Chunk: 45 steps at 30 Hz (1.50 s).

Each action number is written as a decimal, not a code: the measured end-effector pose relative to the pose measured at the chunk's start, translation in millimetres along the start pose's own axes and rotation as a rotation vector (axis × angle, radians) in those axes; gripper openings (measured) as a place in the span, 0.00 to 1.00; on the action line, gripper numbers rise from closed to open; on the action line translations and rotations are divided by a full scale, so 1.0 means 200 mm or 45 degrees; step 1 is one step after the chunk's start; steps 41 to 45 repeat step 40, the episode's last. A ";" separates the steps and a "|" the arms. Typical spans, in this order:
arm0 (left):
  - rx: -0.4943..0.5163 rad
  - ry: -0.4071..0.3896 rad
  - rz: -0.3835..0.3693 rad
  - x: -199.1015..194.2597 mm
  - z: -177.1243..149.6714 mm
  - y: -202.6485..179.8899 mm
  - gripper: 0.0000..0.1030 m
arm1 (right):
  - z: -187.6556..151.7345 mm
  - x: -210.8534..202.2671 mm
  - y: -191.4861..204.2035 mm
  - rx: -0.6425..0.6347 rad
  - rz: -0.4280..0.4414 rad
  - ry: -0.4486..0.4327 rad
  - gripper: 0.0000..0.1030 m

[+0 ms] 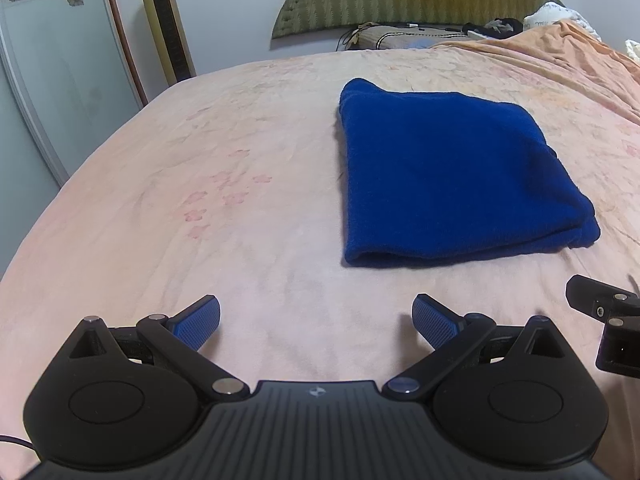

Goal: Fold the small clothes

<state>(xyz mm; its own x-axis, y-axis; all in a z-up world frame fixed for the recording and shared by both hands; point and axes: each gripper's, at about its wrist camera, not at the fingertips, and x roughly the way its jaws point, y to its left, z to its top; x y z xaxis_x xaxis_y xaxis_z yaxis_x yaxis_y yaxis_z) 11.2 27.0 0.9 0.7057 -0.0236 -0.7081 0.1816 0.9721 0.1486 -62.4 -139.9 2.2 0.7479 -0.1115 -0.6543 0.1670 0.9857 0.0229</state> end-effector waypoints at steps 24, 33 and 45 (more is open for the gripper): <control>0.006 0.009 0.005 -0.01 0.00 0.00 1.00 | 0.01 0.00 0.02 0.001 0.012 0.001 0.99; 0.013 0.013 0.013 -0.01 0.01 0.00 1.00 | 0.00 0.00 0.01 0.007 0.025 0.000 0.99; 0.051 -0.046 0.037 -0.01 0.03 0.03 1.00 | 0.01 0.00 -0.02 -0.001 0.017 -0.009 0.99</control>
